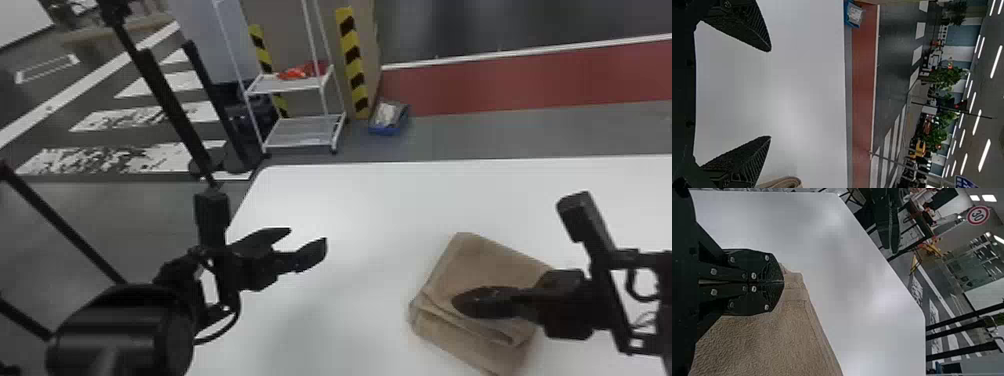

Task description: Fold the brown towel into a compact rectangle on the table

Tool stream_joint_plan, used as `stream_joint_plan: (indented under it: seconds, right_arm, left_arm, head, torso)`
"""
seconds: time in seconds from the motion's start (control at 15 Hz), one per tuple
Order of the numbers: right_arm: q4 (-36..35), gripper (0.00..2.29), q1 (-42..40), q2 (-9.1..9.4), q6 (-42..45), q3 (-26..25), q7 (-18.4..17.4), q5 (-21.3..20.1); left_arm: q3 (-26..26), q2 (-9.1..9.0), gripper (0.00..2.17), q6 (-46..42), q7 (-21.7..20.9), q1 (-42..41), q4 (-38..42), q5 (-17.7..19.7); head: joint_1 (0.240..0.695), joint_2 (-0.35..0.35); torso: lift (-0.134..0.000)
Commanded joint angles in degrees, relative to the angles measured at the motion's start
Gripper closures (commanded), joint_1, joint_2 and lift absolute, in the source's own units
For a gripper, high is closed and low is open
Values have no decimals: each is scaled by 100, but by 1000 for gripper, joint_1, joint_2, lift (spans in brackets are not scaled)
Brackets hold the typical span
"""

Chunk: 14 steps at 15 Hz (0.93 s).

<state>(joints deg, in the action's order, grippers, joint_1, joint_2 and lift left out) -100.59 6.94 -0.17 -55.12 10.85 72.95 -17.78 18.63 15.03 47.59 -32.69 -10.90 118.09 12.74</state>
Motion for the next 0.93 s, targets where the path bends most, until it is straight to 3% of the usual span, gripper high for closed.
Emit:
stream_joint_plan:
  seconds: [0.0, 0.13, 0.33, 0.73, 0.87]
  right_arm:
    - [-646, 2037, -272, 22, -197, -637, 158, 152]
    - [-1173, 2037, -316, 22, -1023, -1173, 325, 3]
    - [-1217, 2037, -333, 22, -1550, -1586, 343, -67]
    - [-145, 2037, 326, 22, -1744, -1077, 0, -1008]
    - [92, 2037, 449, 22, -1673, -1085, -141, -999]
  left_arm:
    - [-17, 9, 83, 0, 0, 9, -14, 0]
    - [-9, 35, 83, 18, 9, 18, -5, 0]
    - [-9, 62, 83, 18, 9, 44, -22, 9]
    - [0, 53, 83, 36, 0, -61, 57, 0]
    - [79, 53, 83, 36, 0, -105, 57, 0]
  head:
    - [695, 350]
    - [695, 350]
    - [695, 284]
    - [695, 236]
    - [695, 235]
  torso:
    - [-128]
    - [-128]
    - [-128]
    - [-128]
    - [-128]
